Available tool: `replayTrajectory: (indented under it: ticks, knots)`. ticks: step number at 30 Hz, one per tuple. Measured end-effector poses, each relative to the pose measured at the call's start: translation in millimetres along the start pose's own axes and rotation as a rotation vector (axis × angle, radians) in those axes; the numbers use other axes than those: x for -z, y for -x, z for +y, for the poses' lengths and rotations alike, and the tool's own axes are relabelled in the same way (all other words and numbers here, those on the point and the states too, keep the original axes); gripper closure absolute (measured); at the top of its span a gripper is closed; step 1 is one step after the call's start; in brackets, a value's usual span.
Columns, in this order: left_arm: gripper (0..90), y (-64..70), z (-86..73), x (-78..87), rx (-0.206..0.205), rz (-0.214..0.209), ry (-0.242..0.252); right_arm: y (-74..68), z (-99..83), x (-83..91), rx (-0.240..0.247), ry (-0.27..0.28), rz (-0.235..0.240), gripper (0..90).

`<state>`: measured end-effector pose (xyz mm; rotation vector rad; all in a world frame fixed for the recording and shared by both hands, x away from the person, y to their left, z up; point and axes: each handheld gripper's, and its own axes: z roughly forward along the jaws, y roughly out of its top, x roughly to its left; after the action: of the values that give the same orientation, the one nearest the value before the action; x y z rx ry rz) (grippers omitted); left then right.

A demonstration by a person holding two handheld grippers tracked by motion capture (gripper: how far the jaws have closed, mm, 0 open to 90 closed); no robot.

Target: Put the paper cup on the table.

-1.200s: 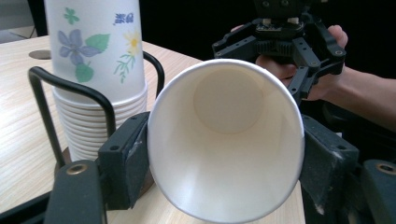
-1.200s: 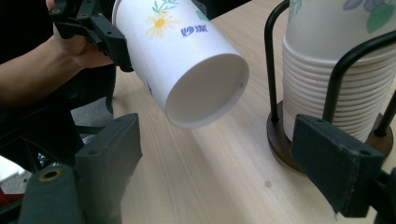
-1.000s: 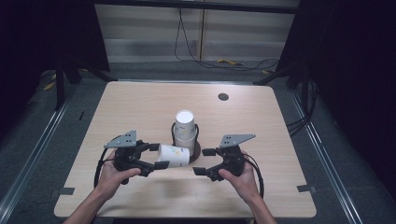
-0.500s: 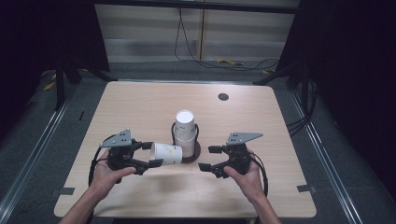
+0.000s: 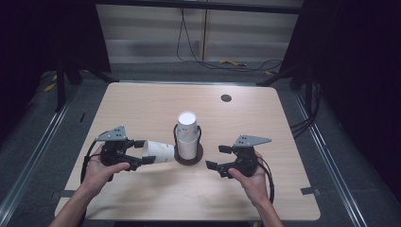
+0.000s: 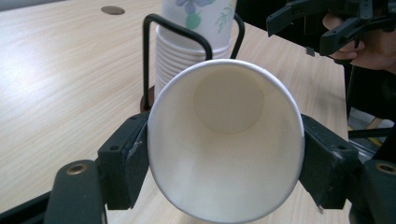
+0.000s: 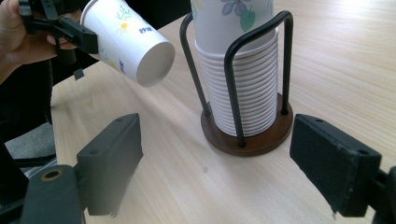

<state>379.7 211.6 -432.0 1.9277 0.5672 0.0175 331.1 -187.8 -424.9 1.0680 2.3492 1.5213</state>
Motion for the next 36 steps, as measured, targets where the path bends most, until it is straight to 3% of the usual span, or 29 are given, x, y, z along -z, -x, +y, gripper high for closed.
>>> replayTrajectory:
  ticks: [8,15,27,31,34,36]
  knots:
    - [26.8,-10.4,3.3,9.7,0.003,0.056,-0.061,5.1,-7.0,3.2,-0.015,0.004,-0.002,16.6]
    - [26.7,-15.1,7.8,11.8,0.015,0.074,-0.095,5.2,-8.7,9.0,-0.013,0.006,-0.010,16.6]
    - [26.6,-13.9,24.4,16.6,-0.033,0.121,-0.166,4.2,-7.3,12.9,-0.011,0.018,-0.022,17.0]
    - [26.5,-20.9,27.7,17.6,-0.021,0.121,-0.203,3.9,-7.1,11.4,-0.009,0.017,-0.022,17.2]
    - [26.3,-24.9,29.3,17.1,-0.025,0.154,-0.240,4.3,-7.1,10.2,-0.008,0.013,-0.022,17.2]
    - [26.3,-27.6,29.0,16.5,0.002,0.151,-0.251,4.7,-7.2,10.2,-0.010,0.013,-0.020,17.2]
